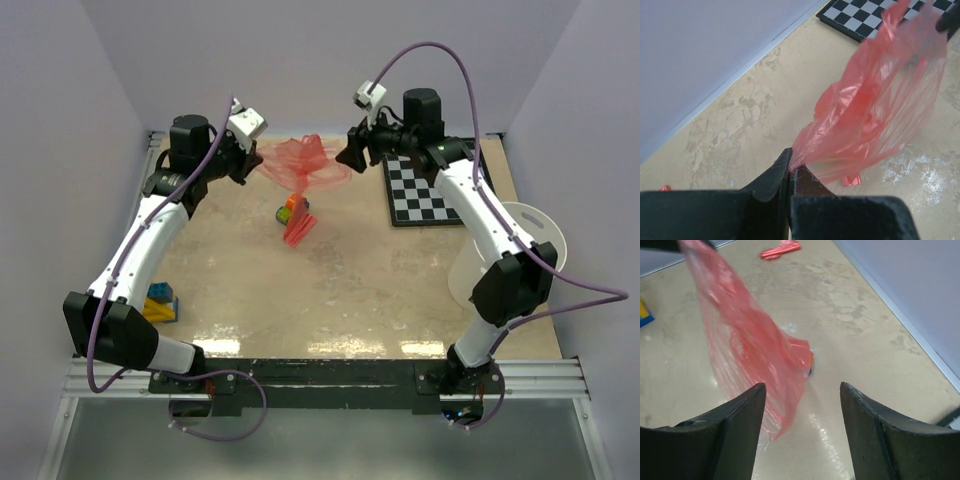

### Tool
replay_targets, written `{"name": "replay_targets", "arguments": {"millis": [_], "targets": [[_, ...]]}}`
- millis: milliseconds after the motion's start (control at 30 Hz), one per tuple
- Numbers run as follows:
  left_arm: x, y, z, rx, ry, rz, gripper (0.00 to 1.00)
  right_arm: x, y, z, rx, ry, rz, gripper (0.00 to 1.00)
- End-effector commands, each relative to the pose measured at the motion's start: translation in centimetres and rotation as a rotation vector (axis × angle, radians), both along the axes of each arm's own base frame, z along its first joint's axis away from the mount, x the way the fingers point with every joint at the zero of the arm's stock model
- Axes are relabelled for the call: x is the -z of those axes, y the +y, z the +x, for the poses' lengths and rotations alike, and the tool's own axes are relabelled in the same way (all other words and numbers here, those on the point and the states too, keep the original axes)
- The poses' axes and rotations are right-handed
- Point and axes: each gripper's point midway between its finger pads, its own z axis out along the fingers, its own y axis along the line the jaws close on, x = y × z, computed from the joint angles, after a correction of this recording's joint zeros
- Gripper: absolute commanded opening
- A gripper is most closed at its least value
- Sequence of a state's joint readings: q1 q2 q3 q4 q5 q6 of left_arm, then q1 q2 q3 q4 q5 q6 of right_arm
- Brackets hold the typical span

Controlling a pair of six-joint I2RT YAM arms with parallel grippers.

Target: Put the trash bags into the trash bin

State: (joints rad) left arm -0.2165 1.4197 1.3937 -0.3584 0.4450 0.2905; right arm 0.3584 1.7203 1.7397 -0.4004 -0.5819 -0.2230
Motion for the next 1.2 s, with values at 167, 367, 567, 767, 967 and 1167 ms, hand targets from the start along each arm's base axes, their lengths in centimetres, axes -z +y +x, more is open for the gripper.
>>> {"name": "replay_targets", "arguments": {"millis": [167, 367, 567, 767, 967, 1167], "targets": [[-1.7, -0.4, -0.2, 0.009, -0.033, -0.056, 0.0, 1.1, 7.2, -5.6, -0.318, -0.027, -0.051, 0.64], [-2.3, -0.2, 0.1, -0.024, -0.039, -0.072, 0.0, 1.7, 7.5, -4.9, -0.257, 0.007, -0.047, 0.63], [-2.6, -0.3, 0.3, -0.039, -0.032, -0.108, 0.0, 2.3, 7.0, -3.5, -0.148, 0.004, -0.046, 0.63], [-2.7, -0.1, 0.5, -0.052, -0.03, -0.118, 0.0, 2.5, 7.6, -1.9, -0.112, 0.013, -0.028, 0.38], [-1.6, 1.3, 1.0, -0.121, -0.021, -0.072, 0.0, -0.2, 6.6, -0.7, -0.02, 0.008, 0.024, 0.0], [0.0, 3.8, 1.1, -0.214, -0.015, 0.0, 0.0, -0.5, -2.7, 4.6, 0.382, 0.075, 0.078, 0.0]]}}
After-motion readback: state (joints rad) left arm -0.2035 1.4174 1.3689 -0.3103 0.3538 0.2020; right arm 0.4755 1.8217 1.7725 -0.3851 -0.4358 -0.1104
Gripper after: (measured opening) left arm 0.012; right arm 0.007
